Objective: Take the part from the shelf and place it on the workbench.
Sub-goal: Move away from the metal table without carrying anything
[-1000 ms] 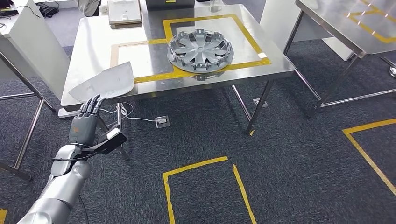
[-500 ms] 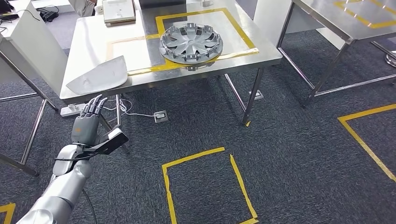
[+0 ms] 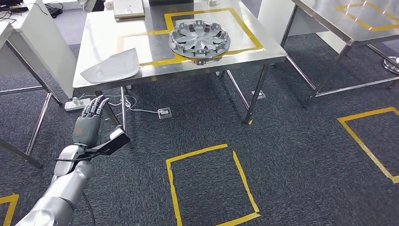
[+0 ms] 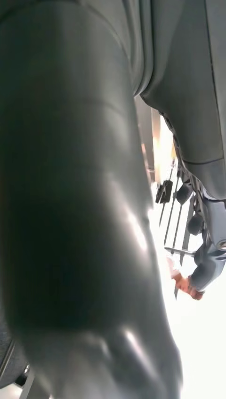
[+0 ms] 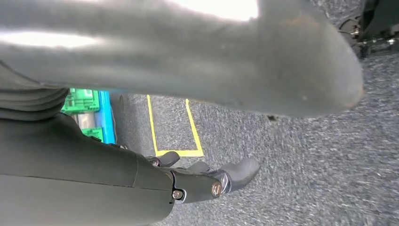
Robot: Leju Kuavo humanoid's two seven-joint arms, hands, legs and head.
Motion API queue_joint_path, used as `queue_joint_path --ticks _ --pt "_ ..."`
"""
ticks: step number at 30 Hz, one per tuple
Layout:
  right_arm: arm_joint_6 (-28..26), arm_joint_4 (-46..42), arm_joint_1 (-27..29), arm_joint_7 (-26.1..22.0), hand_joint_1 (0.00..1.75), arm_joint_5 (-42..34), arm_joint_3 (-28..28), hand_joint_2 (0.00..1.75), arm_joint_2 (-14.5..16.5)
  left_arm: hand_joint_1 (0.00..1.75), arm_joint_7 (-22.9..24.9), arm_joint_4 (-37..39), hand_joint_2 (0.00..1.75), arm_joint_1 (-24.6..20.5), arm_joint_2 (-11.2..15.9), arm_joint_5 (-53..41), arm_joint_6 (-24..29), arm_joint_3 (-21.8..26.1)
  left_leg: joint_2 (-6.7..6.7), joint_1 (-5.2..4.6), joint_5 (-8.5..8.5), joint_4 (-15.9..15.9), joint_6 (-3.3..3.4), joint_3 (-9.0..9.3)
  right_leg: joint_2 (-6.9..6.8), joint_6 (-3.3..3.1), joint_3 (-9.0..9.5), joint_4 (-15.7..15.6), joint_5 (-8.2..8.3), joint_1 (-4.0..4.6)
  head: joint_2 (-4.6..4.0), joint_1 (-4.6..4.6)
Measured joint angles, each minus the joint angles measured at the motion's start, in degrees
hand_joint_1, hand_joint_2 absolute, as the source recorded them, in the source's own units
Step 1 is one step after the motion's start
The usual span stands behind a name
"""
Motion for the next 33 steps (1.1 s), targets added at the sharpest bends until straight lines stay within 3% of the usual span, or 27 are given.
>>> queue_joint_path --ticks 2,3,4,5,6,7,8,10,12,14,16,17,18,19,20,22,24,25,29,33 --pt "0.0 0.0 0.0 0.03 0.0 -0.01 -0.05 0.0 0.01 0.0 -0.01 0.0 0.0 -0.03 -0.02 0.02 0.0 0.0 0.01 -0.03 0.66 0.0 0.33 -0.87 0.01 0.17 -0.91 3.22 -3.51 0.01 0.01 0.1" --pt "0.0 0.0 0.0 0.06 0.0 -0.02 -0.11 0.0 0.02 0.0 -0.03 0.06 0.0 -0.04 -0.07 0.04 0.0 0.0 0.01 -0.13 1.49 0.03 0.53 -1.97 0.02 0.25 -1.73 7.34 -6.27 0.02 0.01 0.14" --pt "0.0 0.0 -0.02 0.11 0.0 -0.05 -0.2 0.0 0.02 0.0 -0.15 0.18 0.0 -0.03 -0.13 0.23 -0.16 0.01 0.02 -0.27 2.75 0.12 0.64 -3.65 0.04 0.16 -1.32 10.53 -7.44 0.1 0.01 0.18" --pt "-0.01 0.0 -0.04 0.14 0.0 -0.08 -0.28 0.0 0.02 0.0 -0.45 0.28 0.0 0.0 -0.17 0.65 -0.55 0.05 0.02 -0.42 3.95 0.22 0.59 -5.23 0.04 -0.13 0.35 11.48 -7.17 0.22 0.01 0.18" --pt "-0.02 0.0 -0.11 0.14 0.0 -0.1 -0.36 0.0 0.02 0.0 -0.87 0.38 0.0 0.02 -0.22 1.2 -1.06 0.15 0.03 -0.54 5.11 0.33 0.47 -6.73 0.03 -0.6 3.09 10.34 -6.86 0.42 0.01 0.16" --pt "-0.04 0.0 -0.19 0.14 0.0 -0.12 -0.43 0.0 0.01 0.0 -1.37 0.38 0.0 0.04 -0.22 1.83 -1.55 0.29 0.05 -0.63 5.91 0.42 0.21 -7.69 0.0 -1.13 6.85 5.77 -6.39 0.69 0.01 0.14" --pt "-0.07 0.0 -0.25 0.14 0.0 -0.11 -0.49 0.0 0.0 0.0 -1.85 0.33 0.0 0.06 -0.22 2.3 -1.79 0.44 0.1 -0.65 6.38 0.38 -0.09 -7.95 -0.02 -1.47 9.26 2.15 -7.29 0.93 0.0 0.12" --pt "-0.2 0.0 -0.31 0.13 0.0 -0.16 -0.64 0.0 -0.01 0.0 -2.41 0.23 0.0 0.1 -0.22 2.83 -1.63 0.63 0.19 -0.55 7.31 0.06 -0.84 -8.01 -0.06 -2.0 11.19 -1.6 -8.68 1.32 0.0 0.24" --pt "-0.56 0.0 -0.32 0.13 0.0 -0.55 -0.84 0.0 0.01 0.0 -2.56 0.2 0.0 0.17 -0.24 3.52 -1.49 0.83 0.17 -0.38 7.71 -0.11 -1.54 -8.19 -0.19 -2.71 10.67 -1.97 -7.64 1.17 0.01 0.36" --pt "-0.78 0.0 -0.35 0.13 0.0 -1.21 -1.11 0.87 0.02 0.0 -2.1 0.22 0.87 0.23 -0.32 4.28 -1.86 1.23 0.1 -0.29 4.76 2.48 -2.09 -9.28 -0.37 -3.46 9.98 -2.38 -6.37 0.87 0.01 0.2" --pt "-0.56 0.0 -0.28 0.14 0.0 -1.66 -1.38 1.75 0.02 0.0 -1.27 0.38 1.75 0.34 -0.44 4.62 -2.38 1.56 0.07 -0.19 -0.3 9.04 -2.58 -11.14 -0.43 -3.74 8.91 -2.35 -5.4 0.85 0.0 0.06" --pt "-0.44 0.0 -0.21 0.14 0.0 -1.73 -1.49 1.75 0.02 0.0 -0.98 0.5 1.75 0.51 -0.48 4.67 -2.53 1.66 0.07 -0.16 -1.79 12.33 -2.77 -11.81 -0.44 -3.71 8.4 -2.28 -4.97 0.86 0.0 0.06" --pt "-0.39 0.0 -0.14 0.14 0.0 -1.75 -1.58 1.75 0.02 0.0 -0.84 0.64 1.75 0.75 -0.52 4.72 -2.55 1.73 0.08 -0.14 -2.11 14.28 -2.89 -11.81 -0.44 -3.64 7.89 -2.2 -4.58 0.86 0.0 0.06" --pt "-0.4 0.0 -0.09 0.14 0.0 -1.77 -1.67 1.75 0.02 0.0 -0.87 0.8 1.75 0.99 -0.55 4.85 -2.54 1.78 0.09 -0.13 -1.41 14.21 -2.93 -10.88 -0.45 -3.53 7.44 -2.09 -4.23 0.85 0.0 0.05" --pt "-0.44 0.0 -0.08 0.14 0.0 -1.79 -1.76 1.75 0.02 0.0 -1.01 0.95 1.75 1.17 -0.58 5.1 -2.5 1.83 0.1 -0.11 -0.11 11.86 -2.89 -8.82 -0.46 -3.38 7.08 -1.96 -3.94 0.83 0.0 0.05" --pt "-0.51 0.0 -0.1 0.14 0.0 -1.86 -2.01 1.75 0.0 0.0 -1.44 1.23 1.75 1.31 -0.66 5.86 -2.4 1.94 0.04 -0.17 1.32 4.24 -2.58 -3.6 -0.49 -2.98 6.4 -1.62 -3.55 0.83 0.01 0.06" --pt "-0.54 0.0 -0.15 0.14 0.0 -1.93 -2.25 1.75 -0.07 0.0 -1.84 1.51 1.75 1.48 -0.74 6.68 -2.32 2.22 -0.14 -0.43 1.24 -0.05 -1.9 -0.99 -0.51 -2.38 5.96 -1.36 -3.18 0.91 0.01 0.07" --pt "-0.56 0.0 -0.17 0.13 0.0 -1.96 -2.33 1.75 -0.12 0.0 -1.98 1.67 1.75 1.65 -0.8 7.0 -2.26 2.37 -0.2 -0.52 1.27 -0.38 -1.56 -0.85 -0.49 -2.25 5.77 -1.26 -3.09 1.0 0.01 0.06" --pt "-0.55 0.0 -0.12 0.14 0.0 -1.99 -2.56 1.75 -0.34 0.0 -2.47 2.0 1.75 2.22 -1.12 7.64 -1.58 2.99 -0.27 -0.65 1.76 -0.63 -0.82 -1.41 -0.51 -3.83 5.38 -1.47 -2.64 1.12 0.01 0.02" --pt "-0.56 0.0 -0.11 0.14 0.0 -2.07 -2.69 1.75 -0.46 0.0 -2.54 2.26 1.75 2.46 -1.46 7.7 -1.32 3.26 -0.23 -0.76 2.14 -0.43 -0.22 -1.9 -0.5 -2.6 5.25 -1.97 -1.83 1.04 0.01 0.04"
